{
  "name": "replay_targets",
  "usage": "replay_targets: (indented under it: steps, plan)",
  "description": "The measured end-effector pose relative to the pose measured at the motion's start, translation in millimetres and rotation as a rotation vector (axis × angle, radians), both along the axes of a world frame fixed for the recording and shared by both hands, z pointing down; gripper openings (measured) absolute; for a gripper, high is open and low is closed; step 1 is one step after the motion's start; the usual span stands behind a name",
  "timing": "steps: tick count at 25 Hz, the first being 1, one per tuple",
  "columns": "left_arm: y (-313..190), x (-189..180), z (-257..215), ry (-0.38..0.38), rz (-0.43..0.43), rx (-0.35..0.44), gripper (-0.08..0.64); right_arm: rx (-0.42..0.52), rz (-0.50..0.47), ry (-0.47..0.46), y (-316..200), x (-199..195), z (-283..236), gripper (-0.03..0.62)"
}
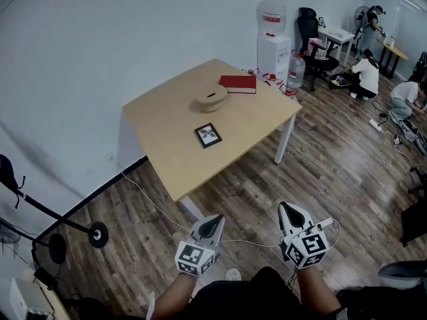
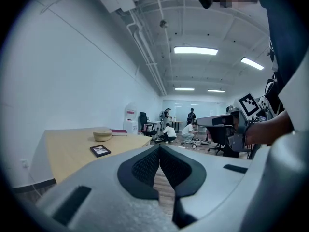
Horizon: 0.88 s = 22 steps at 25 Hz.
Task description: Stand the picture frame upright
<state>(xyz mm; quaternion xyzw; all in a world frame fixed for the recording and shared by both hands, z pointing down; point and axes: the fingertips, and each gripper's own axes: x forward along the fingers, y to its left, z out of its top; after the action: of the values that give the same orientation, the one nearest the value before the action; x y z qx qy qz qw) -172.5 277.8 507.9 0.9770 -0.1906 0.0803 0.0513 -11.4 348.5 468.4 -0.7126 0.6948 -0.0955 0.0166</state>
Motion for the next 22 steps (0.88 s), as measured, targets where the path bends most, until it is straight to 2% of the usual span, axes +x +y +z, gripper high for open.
replay_targets:
  steps: [3,7,12,22]
  plan:
    - [-8.2,-1.8,6.6,0.004,0.007,-0.009,-0.005,0.011,-0.014,0.005,-11.8,-8.7,-9.6,0.009]
    - [-13.1,13.4,16.1,0.006,0.032,-0.023,-0.005,-0.014,-0.033,0.041,-25.7,-4.4,-8.0,0.009]
    - [-42.2,40.5,17.0,0.006,0.031,-0.028,-0.005,-0.041,0.015,0.048,-57.1,34.5,2.8,0.009]
    - [-122.7,117.2,5.0,0.013,-0.019,-0.012,-0.005,-0.054,-0.073,0.089,-148.6,110.5,1.2,0.009]
